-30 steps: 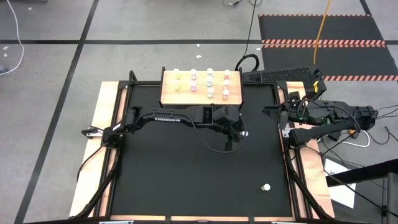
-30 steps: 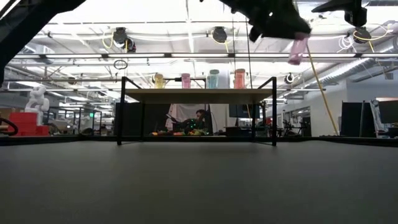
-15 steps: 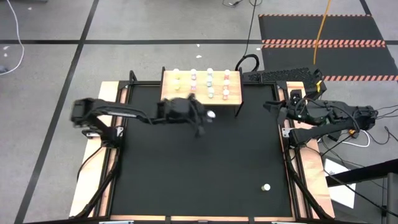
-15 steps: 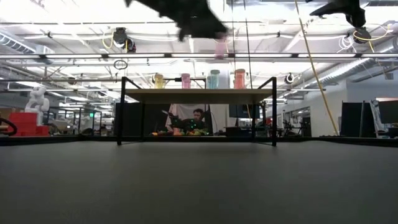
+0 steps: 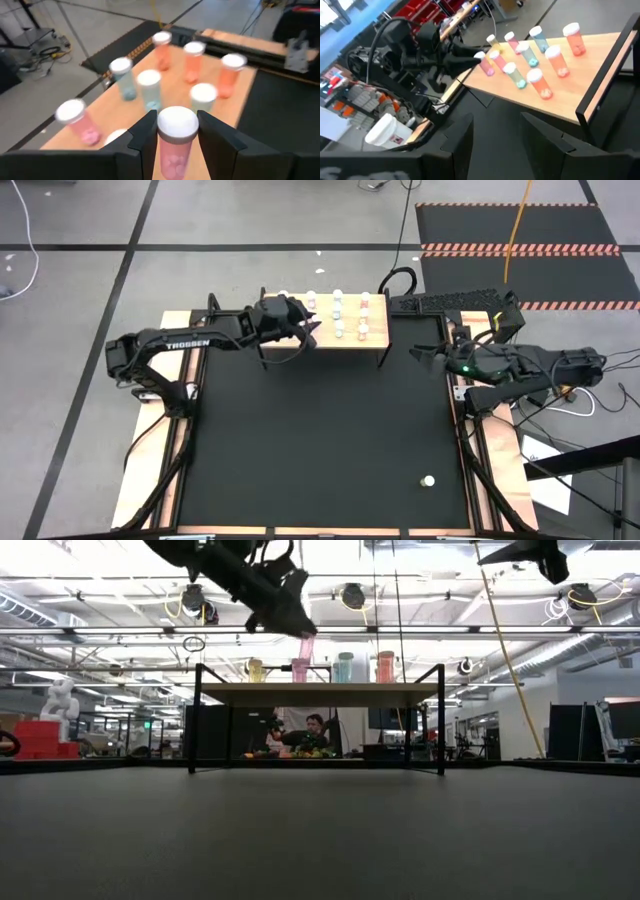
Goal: Pick and place medicine bottles onto shelf by color
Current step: Put the pink pill bottle on the shelf aligned with the other pink bottles
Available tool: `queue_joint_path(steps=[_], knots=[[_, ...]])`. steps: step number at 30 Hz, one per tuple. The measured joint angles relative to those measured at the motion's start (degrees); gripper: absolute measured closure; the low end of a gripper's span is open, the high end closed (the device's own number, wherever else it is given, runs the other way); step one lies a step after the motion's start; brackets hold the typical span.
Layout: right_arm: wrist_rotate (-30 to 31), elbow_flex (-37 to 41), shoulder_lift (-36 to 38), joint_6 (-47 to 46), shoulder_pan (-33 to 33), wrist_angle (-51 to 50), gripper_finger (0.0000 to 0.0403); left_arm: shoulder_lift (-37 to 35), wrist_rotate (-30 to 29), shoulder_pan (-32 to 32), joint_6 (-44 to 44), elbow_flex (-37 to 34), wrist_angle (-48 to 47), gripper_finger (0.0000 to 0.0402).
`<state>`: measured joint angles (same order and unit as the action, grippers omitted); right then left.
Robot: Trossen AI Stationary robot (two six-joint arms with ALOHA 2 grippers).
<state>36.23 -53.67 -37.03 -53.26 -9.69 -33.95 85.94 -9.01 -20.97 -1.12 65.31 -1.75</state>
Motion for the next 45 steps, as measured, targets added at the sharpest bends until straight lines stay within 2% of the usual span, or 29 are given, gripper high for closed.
queue_joint_path(steps=[7,13,18,23,27,45], knots=[[1.6,0.0,-1.7,0.0,0.0,-0.1,0.0250,-0.7,6.4,-2.1,-1.0,-5.1,4.0,0.0271],[2.8,0.0,-1.6,0.0,0.0,-0.1,0.0250,-5.0,5.2,-0.6,-0.2,-10.5,11.4,0.0271],[4.5,0.0,-1.3,0.0,0.0,-0.1,0.0250,-5.2,4.5,-1.8,-0.5,-13.1,12.8,0.0271],[5.4,0.0,-1.1,-0.1,0.0,-0.1,0.0250,-4.6,4.5,-1.8,-1.5,-17.3,18.3,0.0271],[5.7,0.0,-1.1,0.0,0.0,0.7,0.0250,-4.9,4.5,-1.8,-2.2,-17.7,22.8,0.0271],[5.7,0.0,-1.0,0.6,0.0,2.5,0.0250,-4.2,5.0,-1.0,0.6,-17.8,22.4,0.0271]])
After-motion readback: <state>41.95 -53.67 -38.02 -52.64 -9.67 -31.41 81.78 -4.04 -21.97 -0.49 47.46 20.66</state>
